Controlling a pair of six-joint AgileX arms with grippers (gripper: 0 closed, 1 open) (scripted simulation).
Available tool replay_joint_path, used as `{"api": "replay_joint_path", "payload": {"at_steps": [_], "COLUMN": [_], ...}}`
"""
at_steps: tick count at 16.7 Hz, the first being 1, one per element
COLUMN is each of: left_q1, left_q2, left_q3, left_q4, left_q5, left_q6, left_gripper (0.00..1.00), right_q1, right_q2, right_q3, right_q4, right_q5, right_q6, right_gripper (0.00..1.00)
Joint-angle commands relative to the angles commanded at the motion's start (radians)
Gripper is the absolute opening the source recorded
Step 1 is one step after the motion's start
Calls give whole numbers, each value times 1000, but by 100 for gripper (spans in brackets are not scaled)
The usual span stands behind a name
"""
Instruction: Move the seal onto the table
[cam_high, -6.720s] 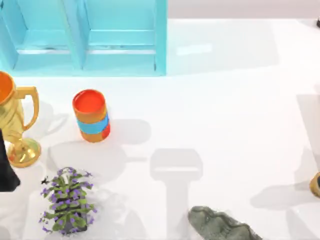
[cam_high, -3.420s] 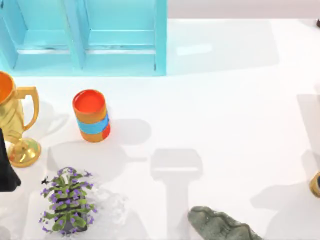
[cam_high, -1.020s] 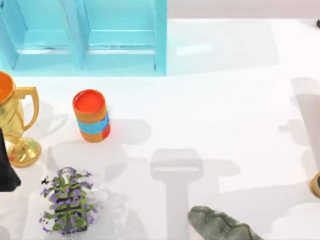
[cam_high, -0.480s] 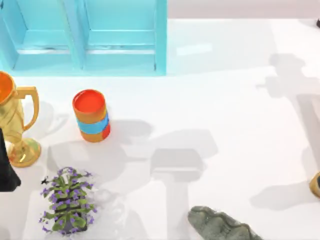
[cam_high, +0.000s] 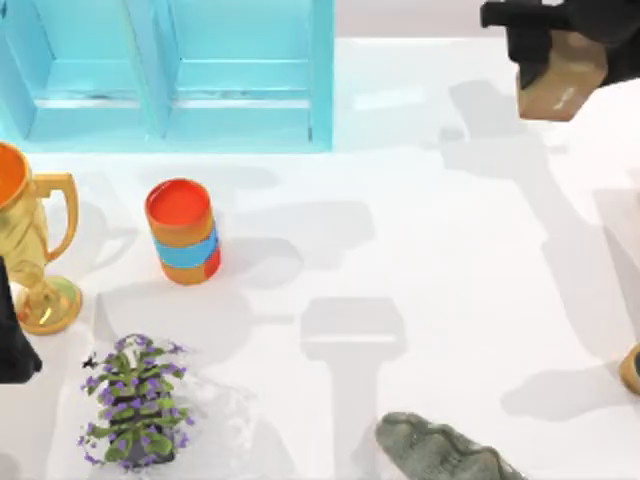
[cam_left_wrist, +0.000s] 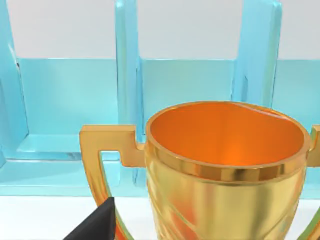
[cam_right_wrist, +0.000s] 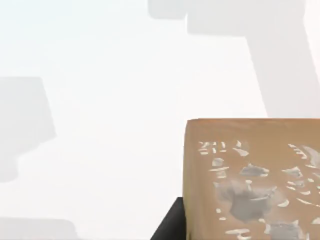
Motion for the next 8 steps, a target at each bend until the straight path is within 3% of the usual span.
{"api": "replay_joint_path", "payload": {"at_steps": [8], "left_q1": [0], "left_q2": [0], "left_q3": [0], "left_q4": [0], "left_q5": [0], "left_q6": [0], "left_gripper": [100], "right_q1": [154], "right_q2": [257], "right_q3": [-35], "right_q4": [21], "right_q5": [0], "right_q6": [146], "right_gripper": [0]}}
